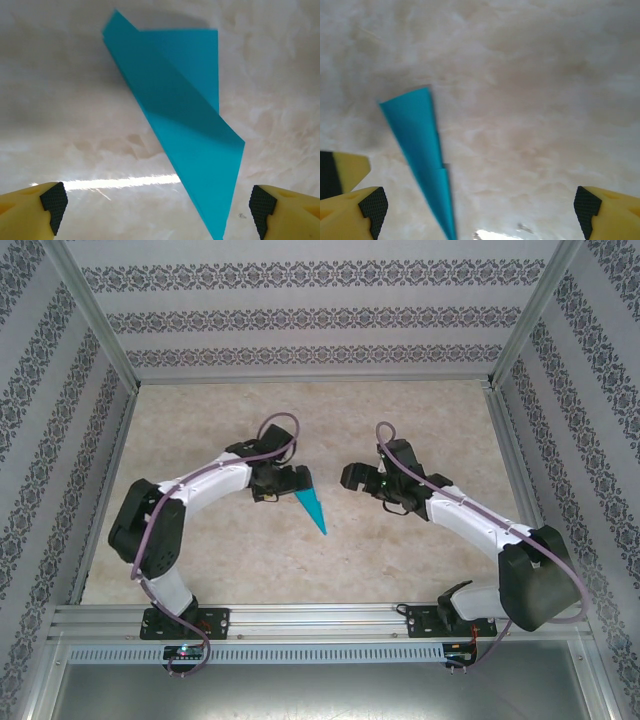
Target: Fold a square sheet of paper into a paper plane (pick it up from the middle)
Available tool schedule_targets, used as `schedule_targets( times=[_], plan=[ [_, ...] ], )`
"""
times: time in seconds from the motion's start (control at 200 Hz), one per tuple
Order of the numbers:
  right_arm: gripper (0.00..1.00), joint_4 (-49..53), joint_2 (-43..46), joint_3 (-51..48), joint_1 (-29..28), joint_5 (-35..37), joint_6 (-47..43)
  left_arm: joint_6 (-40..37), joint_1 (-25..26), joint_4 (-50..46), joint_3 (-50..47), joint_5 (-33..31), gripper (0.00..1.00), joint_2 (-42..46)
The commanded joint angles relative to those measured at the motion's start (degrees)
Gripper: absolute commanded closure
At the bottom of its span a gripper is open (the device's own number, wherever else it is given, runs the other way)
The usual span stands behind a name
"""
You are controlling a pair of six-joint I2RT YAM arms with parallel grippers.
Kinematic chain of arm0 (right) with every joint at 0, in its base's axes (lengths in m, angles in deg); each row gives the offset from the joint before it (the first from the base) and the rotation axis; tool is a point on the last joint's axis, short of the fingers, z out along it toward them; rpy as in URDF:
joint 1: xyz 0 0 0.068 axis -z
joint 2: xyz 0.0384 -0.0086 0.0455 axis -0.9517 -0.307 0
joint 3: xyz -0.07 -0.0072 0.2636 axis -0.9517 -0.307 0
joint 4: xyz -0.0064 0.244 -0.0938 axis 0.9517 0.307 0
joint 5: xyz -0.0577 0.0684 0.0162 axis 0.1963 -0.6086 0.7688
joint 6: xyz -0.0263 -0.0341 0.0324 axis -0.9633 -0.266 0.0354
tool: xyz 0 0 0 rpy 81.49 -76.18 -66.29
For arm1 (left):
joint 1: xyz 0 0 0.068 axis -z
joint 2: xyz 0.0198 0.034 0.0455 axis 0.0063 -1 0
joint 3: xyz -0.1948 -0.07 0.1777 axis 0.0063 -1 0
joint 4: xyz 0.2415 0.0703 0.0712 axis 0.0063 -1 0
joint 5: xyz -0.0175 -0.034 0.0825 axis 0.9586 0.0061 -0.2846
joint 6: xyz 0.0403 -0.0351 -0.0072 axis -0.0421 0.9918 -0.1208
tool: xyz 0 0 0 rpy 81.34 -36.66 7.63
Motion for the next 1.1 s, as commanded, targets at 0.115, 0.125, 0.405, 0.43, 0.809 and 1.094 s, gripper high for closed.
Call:
schedule_targets(
  times=[0.115,0.125,0.405,0.43,0.809,1.094],
  plan=[
    [0.02,-1.83,-1.06,-2.86,1.99,2.67,1.03,6.76,3.94,-9.31,9.44,-5.37,0.14,-9.0],
    [0.03,-1.95,-1.11,-2.89,2.04,2.61,1.07,6.9,3.95,-9.56,9.73,-5.28,0.14,-9.53],
    [0.03,-1.92,-3.79,-2.37,2.17,0.6,1.44,9.88,4.93,-12.45,13.8,-7.85,0.3,-12.59],
    [0.03,-1.96,-3.91,-2.37,2.09,0.48,1.52,10.78,4.94,-11.95,13.13,-8.11,0.32,-12.0],
    [0.06,-2.08,-4.8,-2.28,2.06,-0.73,2.74,19.52,5.19,-3.75,5.01,-9.5,0.66,-6.38],
    [0.07,-0.26,-3.45,-1.78,1.97,-0.99,2.77,17.48,4.7,1.64,2.65,-8.51,0.96,-4.66]
  ],
)
